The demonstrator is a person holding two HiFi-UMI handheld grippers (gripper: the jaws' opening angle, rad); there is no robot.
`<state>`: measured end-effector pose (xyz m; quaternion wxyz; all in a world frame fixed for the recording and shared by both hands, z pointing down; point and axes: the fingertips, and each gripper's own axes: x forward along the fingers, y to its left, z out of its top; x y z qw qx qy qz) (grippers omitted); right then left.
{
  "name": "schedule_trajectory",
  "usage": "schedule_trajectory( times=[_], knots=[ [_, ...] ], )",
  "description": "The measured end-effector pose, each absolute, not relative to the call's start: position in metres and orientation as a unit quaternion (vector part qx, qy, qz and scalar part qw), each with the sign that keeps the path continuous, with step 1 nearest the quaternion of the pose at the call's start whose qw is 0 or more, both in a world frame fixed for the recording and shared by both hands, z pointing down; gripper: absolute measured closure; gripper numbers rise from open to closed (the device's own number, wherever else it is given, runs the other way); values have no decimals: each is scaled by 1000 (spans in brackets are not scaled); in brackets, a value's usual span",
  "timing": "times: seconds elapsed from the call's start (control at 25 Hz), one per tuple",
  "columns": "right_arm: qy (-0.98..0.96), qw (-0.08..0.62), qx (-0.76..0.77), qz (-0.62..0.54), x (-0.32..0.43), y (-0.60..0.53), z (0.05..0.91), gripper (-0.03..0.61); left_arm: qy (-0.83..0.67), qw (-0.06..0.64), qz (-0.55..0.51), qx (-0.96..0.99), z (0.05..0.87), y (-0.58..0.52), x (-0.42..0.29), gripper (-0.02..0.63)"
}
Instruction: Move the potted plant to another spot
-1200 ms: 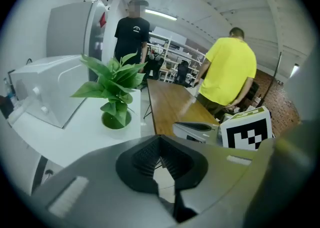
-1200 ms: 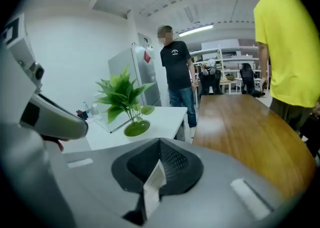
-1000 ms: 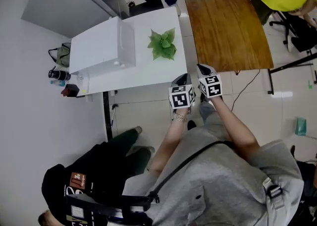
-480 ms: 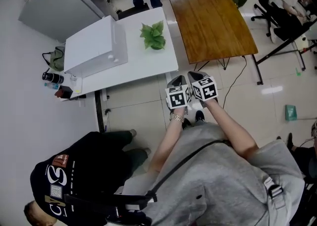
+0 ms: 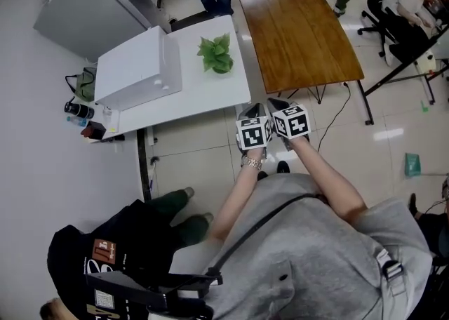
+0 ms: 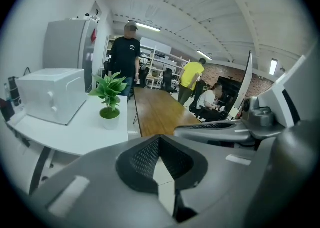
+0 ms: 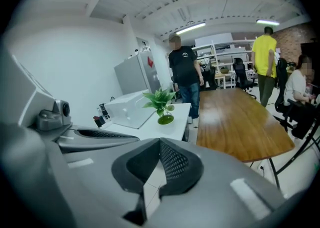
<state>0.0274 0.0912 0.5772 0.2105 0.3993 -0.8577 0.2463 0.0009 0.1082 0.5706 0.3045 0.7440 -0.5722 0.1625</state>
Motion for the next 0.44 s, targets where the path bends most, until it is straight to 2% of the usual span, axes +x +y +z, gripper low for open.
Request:
schedule_trajectory(
  times=[0.44],
  knots=[
    [-855, 204, 400, 259, 53, 91, 572, 580, -574, 296, 179, 742, 562, 102, 22, 598]
  ],
)
